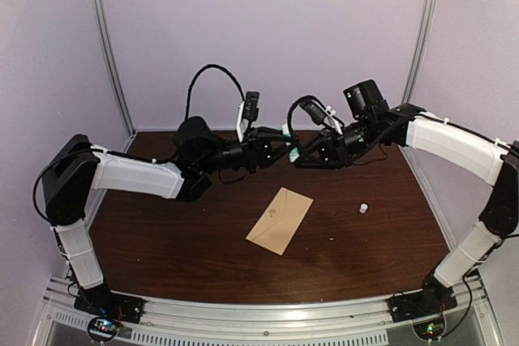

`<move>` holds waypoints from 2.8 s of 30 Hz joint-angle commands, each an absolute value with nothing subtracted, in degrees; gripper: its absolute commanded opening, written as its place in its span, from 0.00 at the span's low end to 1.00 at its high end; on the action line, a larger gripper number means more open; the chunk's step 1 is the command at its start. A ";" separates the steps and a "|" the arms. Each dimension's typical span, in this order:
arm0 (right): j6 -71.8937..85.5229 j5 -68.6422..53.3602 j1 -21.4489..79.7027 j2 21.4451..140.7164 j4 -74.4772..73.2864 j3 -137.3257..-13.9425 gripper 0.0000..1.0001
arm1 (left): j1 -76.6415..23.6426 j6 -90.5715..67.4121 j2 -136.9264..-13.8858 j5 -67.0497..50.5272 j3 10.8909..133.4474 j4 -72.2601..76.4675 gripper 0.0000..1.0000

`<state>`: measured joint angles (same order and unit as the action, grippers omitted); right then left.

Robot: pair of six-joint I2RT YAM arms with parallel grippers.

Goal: Place the letter into the envelope and seal it

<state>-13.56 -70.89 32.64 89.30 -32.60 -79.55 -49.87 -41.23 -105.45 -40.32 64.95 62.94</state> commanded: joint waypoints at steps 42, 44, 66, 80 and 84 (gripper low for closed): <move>-20.68 -70.31 33.74 89.71 -38.92 -80.66 0.43 | -51.95 -41.94 -107.55 -35.50 59.98 75.95 0.00; -20.28 -70.79 33.80 89.57 -38.42 -80.64 0.42 | -51.96 -42.05 -107.66 -35.46 60.03 75.85 0.00; -14.29 -61.56 33.82 89.51 -33.43 -79.22 0.07 | -52.34 -39.87 -107.01 -30.01 60.17 72.73 0.00; -4.04 -30.48 34.98 88.49 -29.03 -81.67 0.29 | -61.50 -36.48 -108.34 17.05 62.52 56.63 0.00; -8.76 -45.58 32.84 86.77 -29.99 -78.75 0.47 | -58.83 -31.97 -104.81 7.48 58.92 59.62 0.00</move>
